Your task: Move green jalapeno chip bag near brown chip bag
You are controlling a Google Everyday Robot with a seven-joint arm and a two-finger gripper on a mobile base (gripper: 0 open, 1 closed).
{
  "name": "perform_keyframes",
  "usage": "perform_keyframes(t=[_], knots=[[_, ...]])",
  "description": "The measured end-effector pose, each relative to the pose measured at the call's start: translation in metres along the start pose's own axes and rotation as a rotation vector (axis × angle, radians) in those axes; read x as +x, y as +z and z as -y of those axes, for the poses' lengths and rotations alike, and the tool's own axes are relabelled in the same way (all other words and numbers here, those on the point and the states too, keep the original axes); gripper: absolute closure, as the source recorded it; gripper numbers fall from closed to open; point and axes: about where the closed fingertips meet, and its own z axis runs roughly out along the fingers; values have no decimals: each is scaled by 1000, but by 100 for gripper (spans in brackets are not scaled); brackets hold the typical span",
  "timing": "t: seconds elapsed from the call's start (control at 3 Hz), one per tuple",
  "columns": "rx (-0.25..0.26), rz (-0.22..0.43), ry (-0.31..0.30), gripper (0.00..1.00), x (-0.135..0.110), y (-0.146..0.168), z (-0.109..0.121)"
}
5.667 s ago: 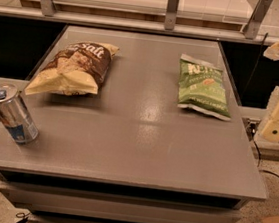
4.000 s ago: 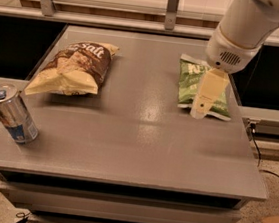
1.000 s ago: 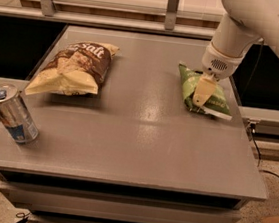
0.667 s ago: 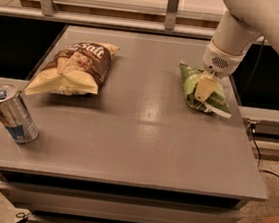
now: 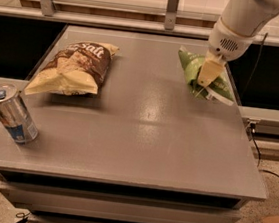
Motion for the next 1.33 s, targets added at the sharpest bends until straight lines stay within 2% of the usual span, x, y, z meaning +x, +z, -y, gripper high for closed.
perform_keyframes(t=[0.33, 0.67, 1.0, 1.33], knots=[[75, 72, -66, 100, -25, -48, 1], [75, 72, -66, 100, -25, -48, 1], [77, 76, -166, 100, -65, -47, -7], [66, 72, -315, 100, -118, -45, -27]])
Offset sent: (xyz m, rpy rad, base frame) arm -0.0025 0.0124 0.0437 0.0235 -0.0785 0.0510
